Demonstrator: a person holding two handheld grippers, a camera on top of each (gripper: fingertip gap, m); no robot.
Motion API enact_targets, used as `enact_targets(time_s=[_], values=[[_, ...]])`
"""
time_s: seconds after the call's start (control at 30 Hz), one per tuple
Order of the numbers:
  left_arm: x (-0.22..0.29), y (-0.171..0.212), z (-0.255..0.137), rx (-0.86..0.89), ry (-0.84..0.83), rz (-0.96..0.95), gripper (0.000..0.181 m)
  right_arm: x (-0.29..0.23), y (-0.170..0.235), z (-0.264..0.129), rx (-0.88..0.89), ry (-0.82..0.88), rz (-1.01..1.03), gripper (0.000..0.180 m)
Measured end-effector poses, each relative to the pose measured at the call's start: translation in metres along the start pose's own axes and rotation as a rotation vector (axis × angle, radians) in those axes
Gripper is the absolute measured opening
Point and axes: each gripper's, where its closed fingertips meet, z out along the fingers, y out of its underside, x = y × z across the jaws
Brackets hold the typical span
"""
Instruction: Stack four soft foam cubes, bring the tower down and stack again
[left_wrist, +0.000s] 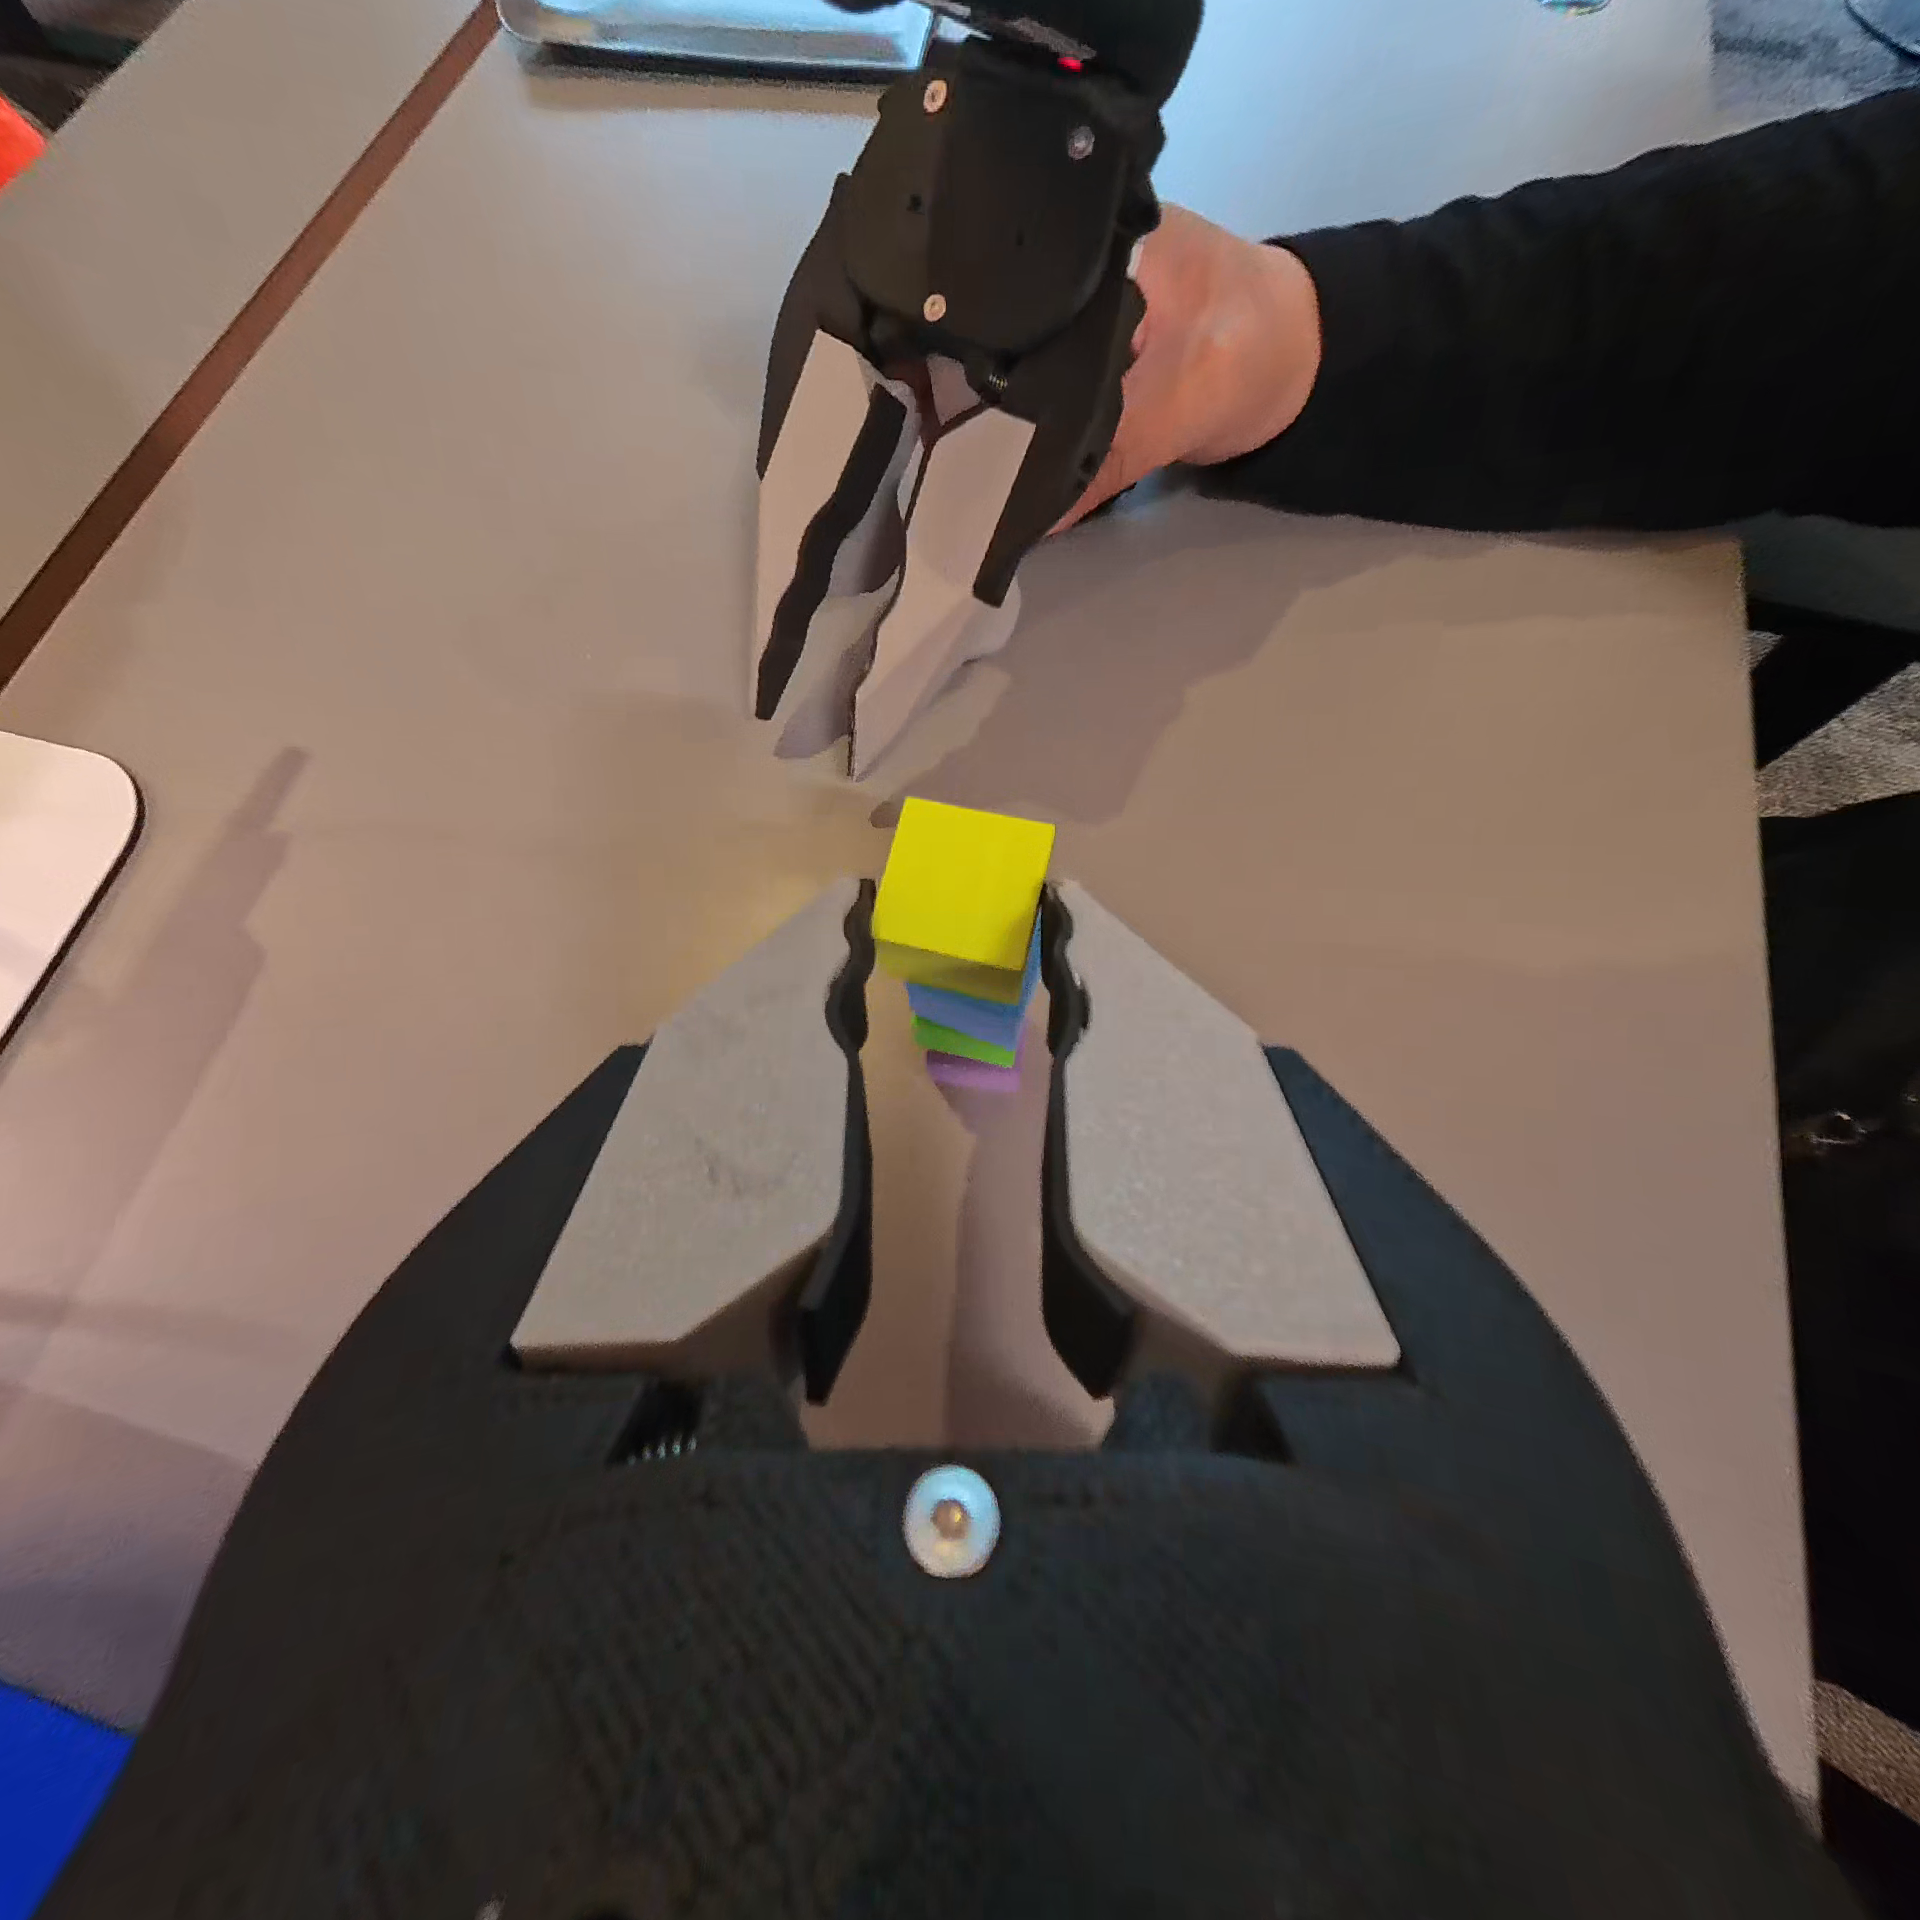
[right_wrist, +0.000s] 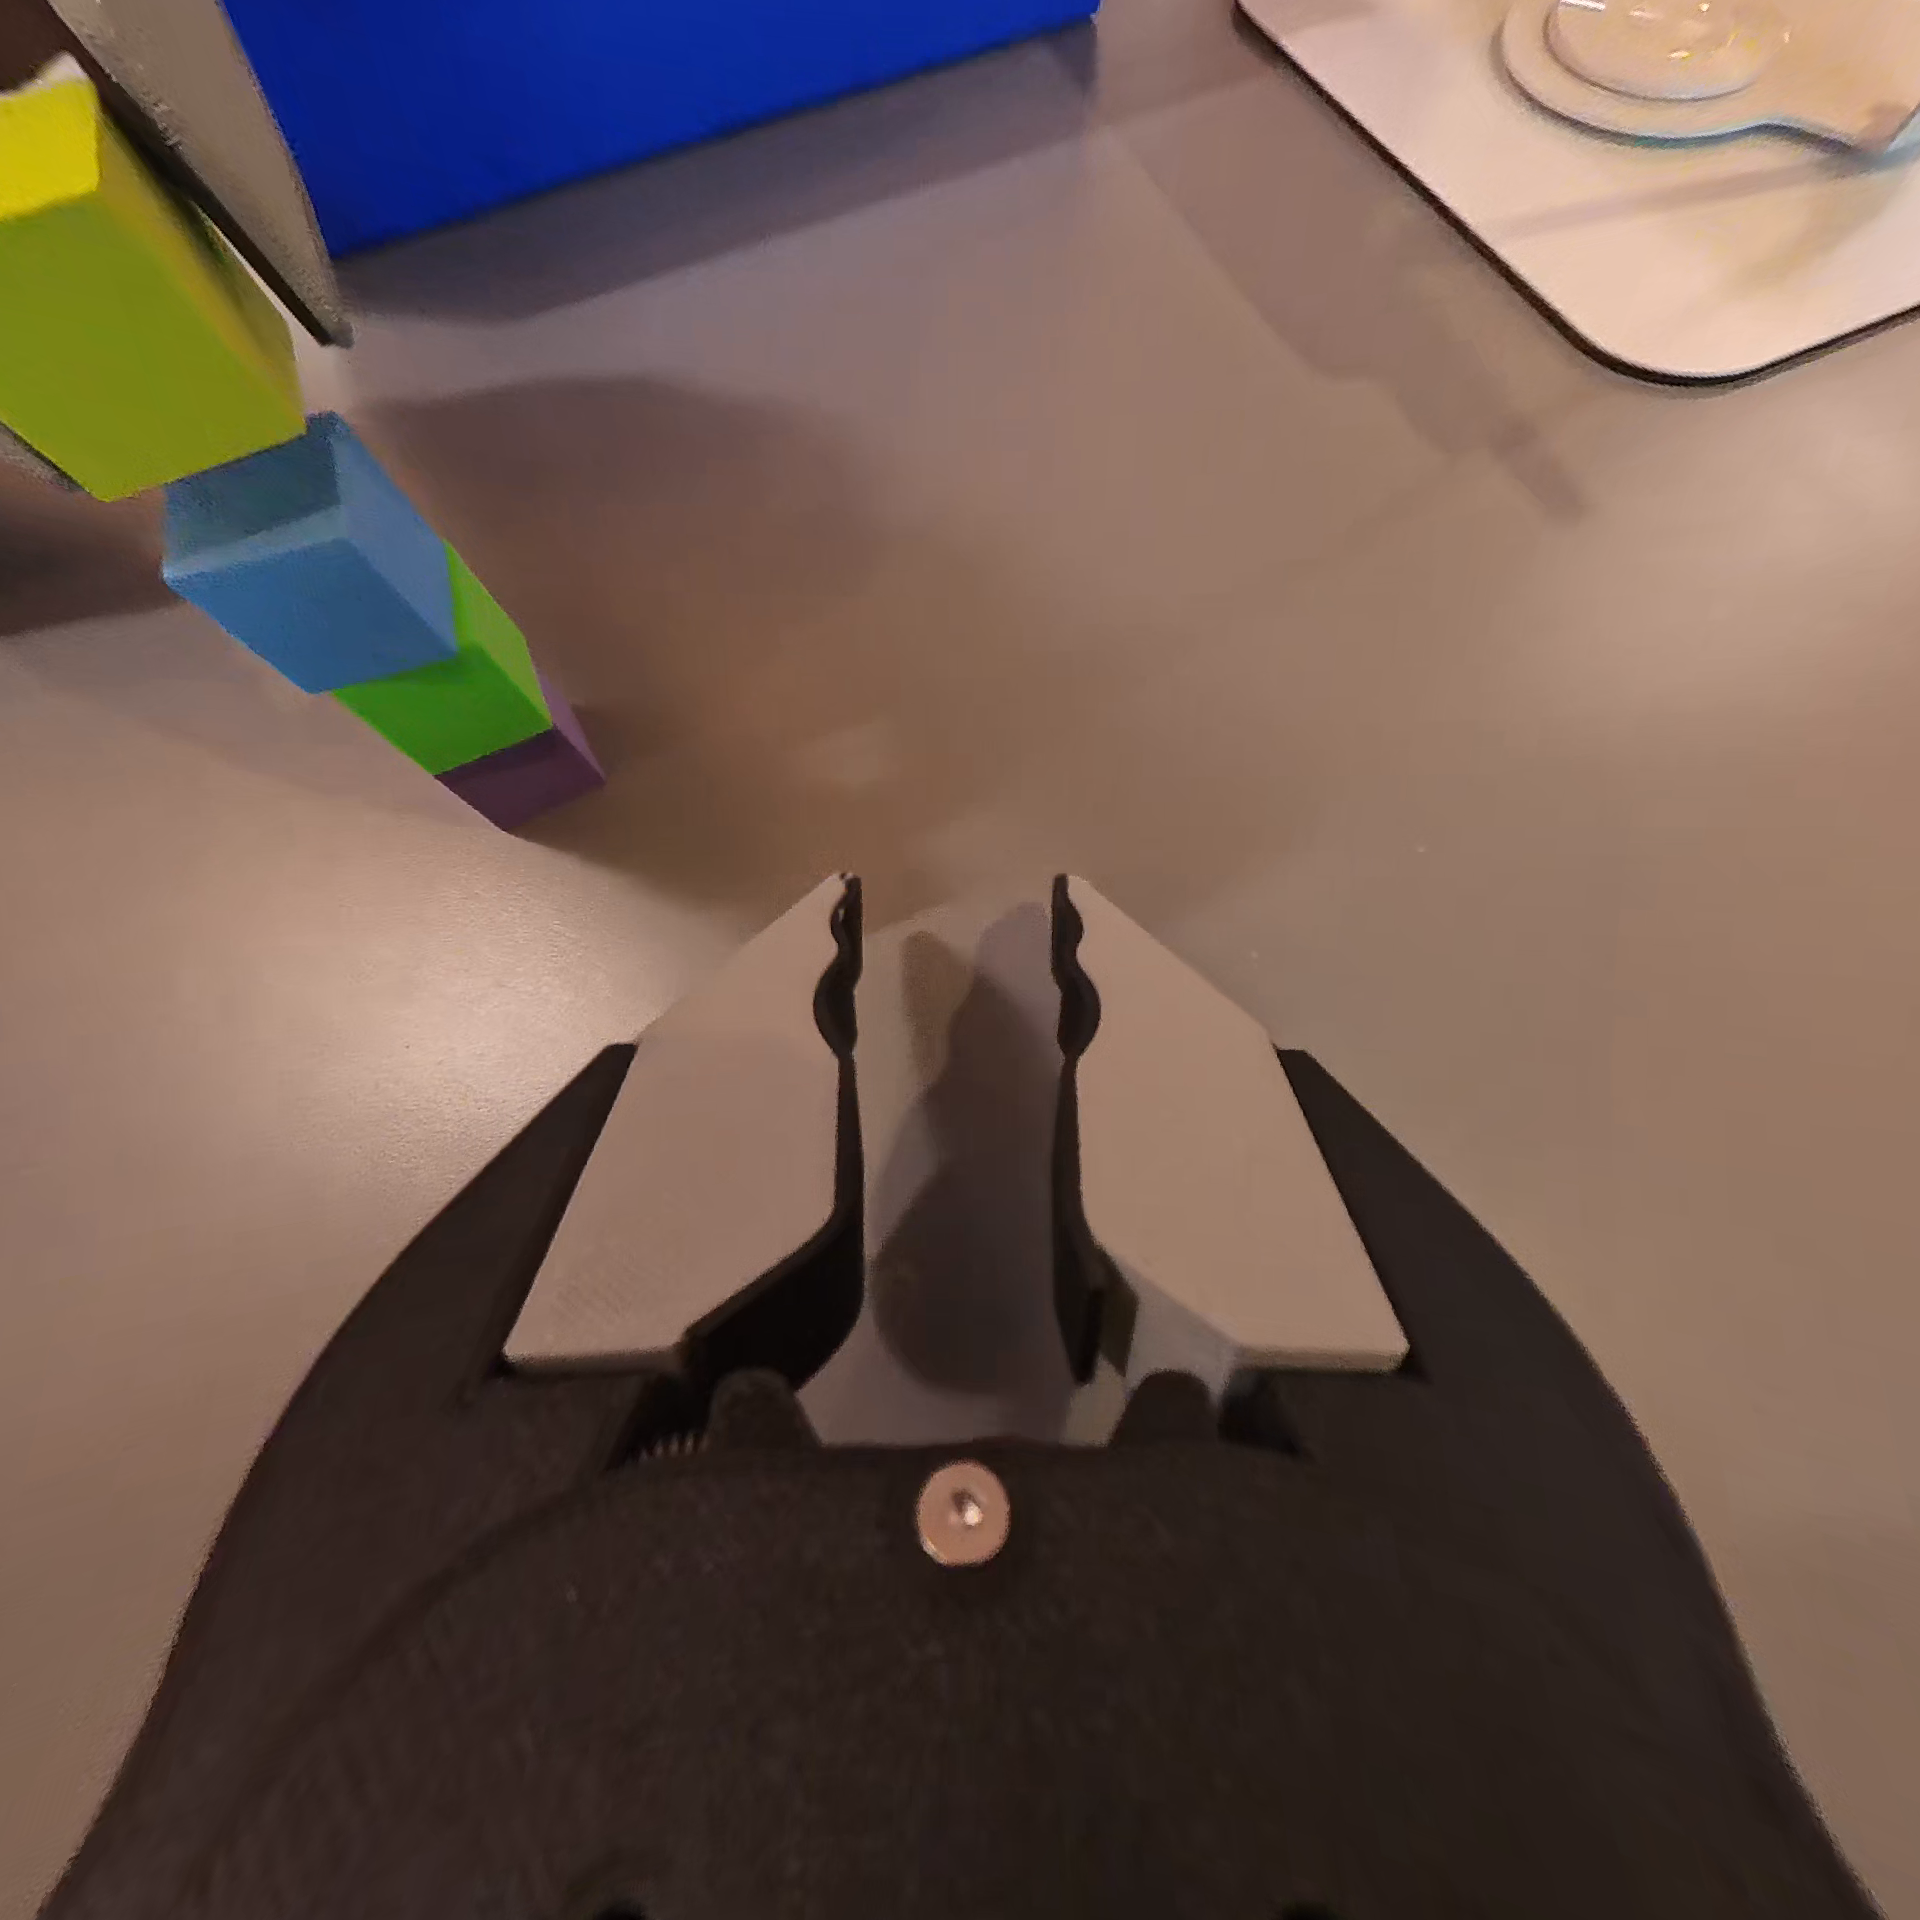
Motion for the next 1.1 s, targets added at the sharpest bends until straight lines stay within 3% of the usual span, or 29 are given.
enact_targets(time_s=[0.63,0.67,0.77,0.9,1.0,1.1], values=[[0.004,0.009,0.004,-0.031,0.034,-0.004,0.030,-0.001,0.006,0.005,-0.050,0.014,-0.029,0.036],[0.005,0.010,0.004,-0.034,0.039,-0.004,0.033,-0.001,0.006,0.005,-0.050,0.014,-0.029,0.036],[0.005,0.013,0.006,-0.045,0.019,0.012,0.065,-0.002,0.006,0.005,-0.050,0.013,-0.029,0.036],[-0.002,0.011,0.006,-0.026,-0.021,-0.008,0.082,-0.001,0.006,0.005,-0.050,0.013,-0.026,0.036],[-0.008,0.009,-0.002,0.004,-0.058,-0.028,0.081,-0.001,0.007,0.005,-0.054,0.014,-0.026,0.036],[-0.017,-0.002,-0.021,0.119,-0.124,-0.064,0.049,-0.001,0.007,0.005,-0.055,0.013,-0.025,0.036]])
